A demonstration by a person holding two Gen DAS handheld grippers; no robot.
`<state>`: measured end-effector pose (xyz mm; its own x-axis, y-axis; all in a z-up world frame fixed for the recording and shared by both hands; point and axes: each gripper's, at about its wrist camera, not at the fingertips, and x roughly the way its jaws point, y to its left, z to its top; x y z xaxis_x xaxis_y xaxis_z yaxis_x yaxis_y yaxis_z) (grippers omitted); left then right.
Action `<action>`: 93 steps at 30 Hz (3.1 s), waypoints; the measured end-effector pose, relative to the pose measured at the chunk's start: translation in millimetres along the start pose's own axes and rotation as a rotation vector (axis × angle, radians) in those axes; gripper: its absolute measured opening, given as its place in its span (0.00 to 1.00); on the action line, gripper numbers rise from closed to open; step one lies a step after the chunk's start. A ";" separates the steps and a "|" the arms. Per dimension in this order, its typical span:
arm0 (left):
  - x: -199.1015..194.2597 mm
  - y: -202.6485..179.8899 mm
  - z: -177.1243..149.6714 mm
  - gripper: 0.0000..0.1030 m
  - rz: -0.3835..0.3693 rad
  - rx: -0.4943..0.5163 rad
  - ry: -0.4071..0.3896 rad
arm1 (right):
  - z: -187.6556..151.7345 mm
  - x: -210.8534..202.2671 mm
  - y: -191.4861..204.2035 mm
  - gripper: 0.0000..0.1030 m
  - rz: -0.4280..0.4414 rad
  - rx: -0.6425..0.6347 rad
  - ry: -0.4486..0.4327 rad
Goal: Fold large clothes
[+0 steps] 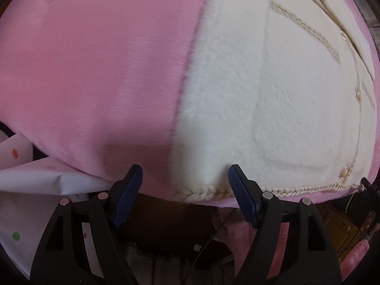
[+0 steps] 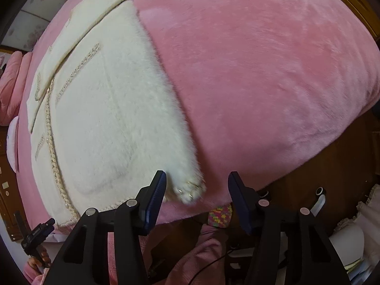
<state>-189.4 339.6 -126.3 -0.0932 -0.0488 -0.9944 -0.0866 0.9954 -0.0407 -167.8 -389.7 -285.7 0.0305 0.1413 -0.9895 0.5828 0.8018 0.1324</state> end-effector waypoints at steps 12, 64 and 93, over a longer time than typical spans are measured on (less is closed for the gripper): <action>11.2 -49.8 19.8 0.39 0.144 0.052 -0.003 | 13.2 12.3 62.0 0.20 -0.130 -0.174 0.020; -402.7 -73.1 320.6 0.00 -0.222 -0.138 -0.791 | 240.4 -315.9 288.5 0.13 0.080 -0.088 -0.589; -150.1 -174.1 439.9 0.63 -0.256 -0.293 0.018 | 289.5 -255.0 324.8 0.13 0.007 -0.312 -0.431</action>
<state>276.0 209.8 -12.6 -0.0492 -0.2971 -0.9536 -0.3892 0.8850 -0.2556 248.7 -333.5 -7.1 0.4030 -0.0512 -0.9138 0.3138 0.9456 0.0854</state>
